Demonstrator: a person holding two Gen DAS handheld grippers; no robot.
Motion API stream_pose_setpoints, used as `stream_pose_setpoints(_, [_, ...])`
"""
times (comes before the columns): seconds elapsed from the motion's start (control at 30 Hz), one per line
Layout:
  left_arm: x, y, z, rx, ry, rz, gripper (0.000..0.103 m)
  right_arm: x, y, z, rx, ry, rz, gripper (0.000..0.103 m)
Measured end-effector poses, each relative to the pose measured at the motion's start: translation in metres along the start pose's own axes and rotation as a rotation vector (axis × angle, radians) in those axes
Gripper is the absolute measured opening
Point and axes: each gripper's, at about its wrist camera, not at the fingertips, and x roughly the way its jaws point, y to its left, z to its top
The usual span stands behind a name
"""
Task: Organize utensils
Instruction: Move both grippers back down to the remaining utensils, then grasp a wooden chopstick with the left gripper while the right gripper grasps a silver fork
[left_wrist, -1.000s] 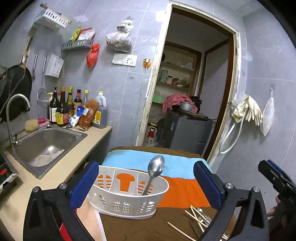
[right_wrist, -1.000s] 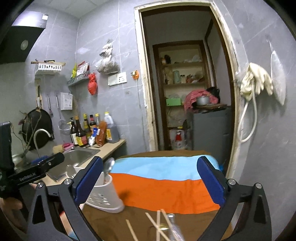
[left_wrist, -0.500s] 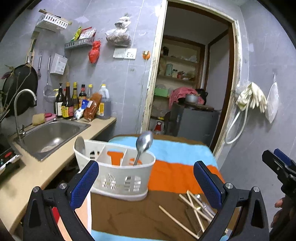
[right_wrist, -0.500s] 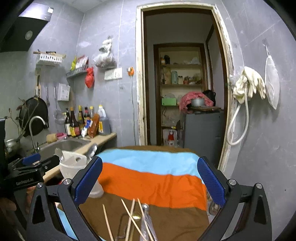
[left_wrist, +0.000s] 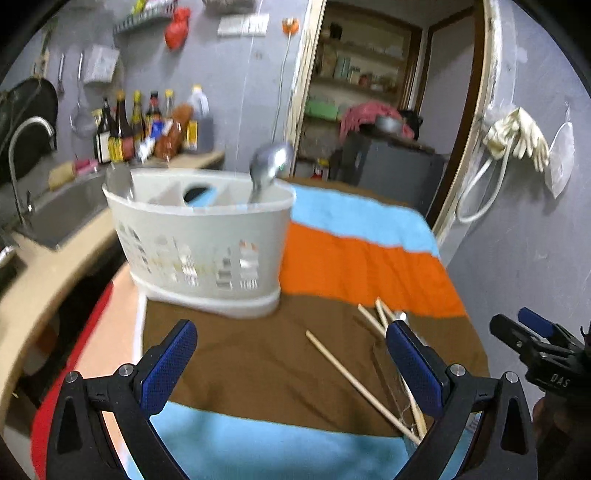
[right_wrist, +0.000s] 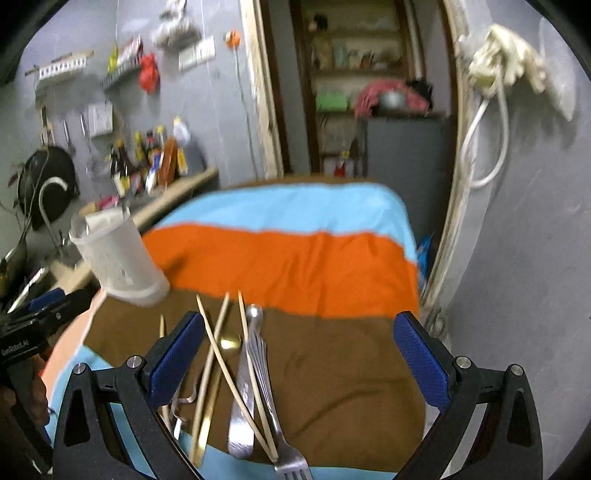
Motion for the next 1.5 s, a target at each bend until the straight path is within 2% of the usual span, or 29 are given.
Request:
stream_pose_setpoints(0.03, [0.005,0.0,-0.002,-0.005,0.021,-0.001,0.103,0.008,0.0,-0.003,-0.015,0.025,0.009,0.094])
stream_pose_setpoints(0.1, [0.013,-0.002,-0.007,-0.013,0.046,-0.003,0.102,0.02,0.001,-0.008,-0.044,0.068,0.019,0.077])
stream_pose_setpoints(0.23, [0.026,-0.006,-0.013,-0.023,0.083,-0.024,0.095,0.046,0.001,-0.02,-0.043,0.158,0.087,0.06])
stream_pose_setpoints(0.3, [0.035,-0.009,-0.016,-0.022,0.119,-0.032,0.081,0.057,0.002,-0.024,-0.046,0.196,0.116,0.043])
stream_pose_setpoints(0.33, [0.041,-0.011,-0.018,-0.023,0.142,-0.041,0.078,0.061,0.003,-0.025,-0.05,0.209,0.124,0.041])
stream_pose_setpoints(0.4, [0.05,-0.013,-0.021,-0.03,0.181,-0.059,0.059,0.071,0.006,-0.029,-0.065,0.248,0.15,0.034])
stream_pose_setpoints(0.5, [0.063,-0.016,-0.027,-0.043,0.238,-0.092,0.044,0.076,0.01,-0.033,-0.088,0.27,0.182,0.033])
stream_pose_setpoints(0.57, [0.07,-0.019,-0.03,-0.039,0.267,-0.096,0.039,0.077,0.013,-0.034,-0.113,0.281,0.188,0.034])
stream_pose_setpoints(0.83, [0.088,-0.029,-0.03,-0.03,0.303,-0.075,0.039,0.081,0.027,-0.031,-0.23,0.308,0.149,0.033])
stream_pose_setpoints(0.93, [0.092,-0.033,-0.028,-0.002,0.31,-0.062,0.039,0.086,0.029,-0.026,-0.216,0.31,0.147,0.033])
stream_pose_setpoints(1.07, [0.093,-0.033,-0.026,0.016,0.316,-0.055,0.038,0.093,0.031,-0.019,-0.21,0.321,0.142,0.019])
stream_pose_setpoints(1.13, [0.093,-0.032,-0.024,0.019,0.326,-0.052,0.034,0.096,0.034,-0.015,-0.204,0.342,0.146,0.017])
stream_pose_setpoints(1.2, [0.094,-0.028,-0.022,0.015,0.336,-0.052,0.023,0.097,0.033,-0.013,-0.189,0.361,0.152,0.017])
stream_pose_setpoints(1.27, [0.093,-0.02,-0.02,-0.023,0.354,-0.1,0.014,0.095,0.03,-0.014,-0.163,0.372,0.161,0.017])
stream_pose_setpoints(1.37, [0.089,-0.008,-0.021,-0.081,0.357,-0.135,0.011,0.091,0.026,-0.015,-0.118,0.381,0.173,0.017])
stream_pose_setpoints(1.5, [0.081,-0.002,-0.027,-0.088,0.364,-0.143,0.005,0.083,0.022,-0.017,-0.08,0.366,0.177,0.017])
